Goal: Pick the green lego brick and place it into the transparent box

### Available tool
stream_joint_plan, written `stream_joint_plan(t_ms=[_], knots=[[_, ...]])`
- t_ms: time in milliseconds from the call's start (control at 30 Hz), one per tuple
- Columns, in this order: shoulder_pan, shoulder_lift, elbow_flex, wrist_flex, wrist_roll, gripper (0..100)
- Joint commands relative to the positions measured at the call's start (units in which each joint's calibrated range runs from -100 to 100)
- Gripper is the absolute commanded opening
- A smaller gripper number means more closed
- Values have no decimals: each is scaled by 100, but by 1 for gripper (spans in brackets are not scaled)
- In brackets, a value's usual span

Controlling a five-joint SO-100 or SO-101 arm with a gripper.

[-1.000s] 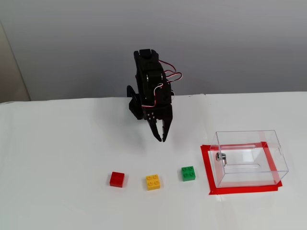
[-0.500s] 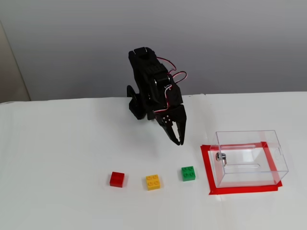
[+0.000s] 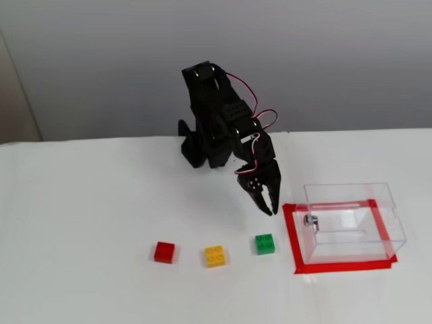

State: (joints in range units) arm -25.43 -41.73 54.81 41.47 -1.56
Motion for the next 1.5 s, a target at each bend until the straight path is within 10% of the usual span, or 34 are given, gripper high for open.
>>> stream_joint_plan(t_ms=[0, 567, 900, 1467], knots=[[-64, 308, -454, -126, -418, 3], [-34, 1259, -807, -126, -1065, 3], [-49, 1768, -807, -422, -1013, 35], [-226, 2574, -1096, -1145, -1008, 35]])
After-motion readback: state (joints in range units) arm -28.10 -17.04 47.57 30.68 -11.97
